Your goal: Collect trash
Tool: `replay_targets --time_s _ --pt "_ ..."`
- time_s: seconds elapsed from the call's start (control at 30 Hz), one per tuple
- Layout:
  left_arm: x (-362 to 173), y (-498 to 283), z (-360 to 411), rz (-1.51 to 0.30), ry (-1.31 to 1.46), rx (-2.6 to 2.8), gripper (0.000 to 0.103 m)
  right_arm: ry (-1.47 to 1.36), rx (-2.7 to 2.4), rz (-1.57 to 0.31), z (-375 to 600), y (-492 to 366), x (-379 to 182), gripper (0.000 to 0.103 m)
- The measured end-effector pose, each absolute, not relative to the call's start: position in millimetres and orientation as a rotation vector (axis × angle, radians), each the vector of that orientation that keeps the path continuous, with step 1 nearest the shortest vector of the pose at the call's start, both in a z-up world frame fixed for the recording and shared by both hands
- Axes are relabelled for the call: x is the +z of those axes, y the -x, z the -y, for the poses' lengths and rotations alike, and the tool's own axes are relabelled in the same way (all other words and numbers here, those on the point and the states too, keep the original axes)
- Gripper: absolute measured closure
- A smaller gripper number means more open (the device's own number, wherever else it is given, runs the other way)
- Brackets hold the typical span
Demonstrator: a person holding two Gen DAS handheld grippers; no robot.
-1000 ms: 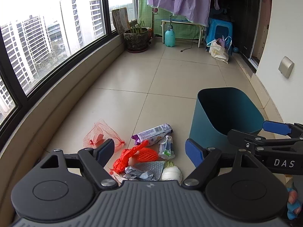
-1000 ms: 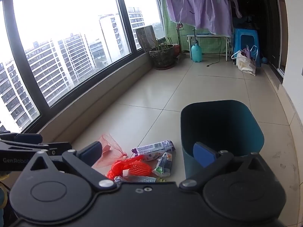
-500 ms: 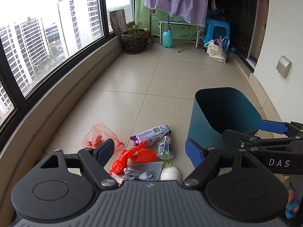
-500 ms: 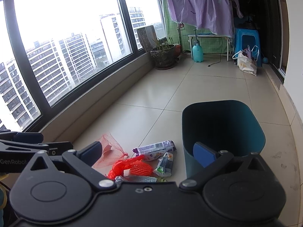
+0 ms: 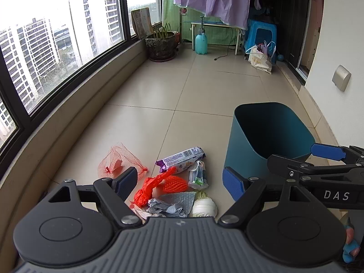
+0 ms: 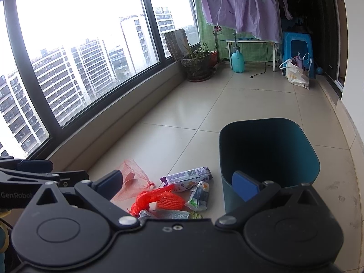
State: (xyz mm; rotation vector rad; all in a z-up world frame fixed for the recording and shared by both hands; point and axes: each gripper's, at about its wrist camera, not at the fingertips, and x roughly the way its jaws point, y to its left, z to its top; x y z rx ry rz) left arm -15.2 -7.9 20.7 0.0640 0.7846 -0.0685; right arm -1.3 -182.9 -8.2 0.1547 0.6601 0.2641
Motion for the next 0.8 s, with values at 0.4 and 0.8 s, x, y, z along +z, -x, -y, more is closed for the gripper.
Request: replay_targets --time_s 0.4,0.8 --pt "21.6 16.0 6.6 -0.781 -0.063 -0.069 0.021 -0.159 0.267 -0.668 178.9 0.9 -10.8 0.002" --pt "23.8 15.2 3.6 -0.778 -0.058 -0.063 0.021 -0.166 0.267 -0.665 183.8 0.6 -7.1 0.002"
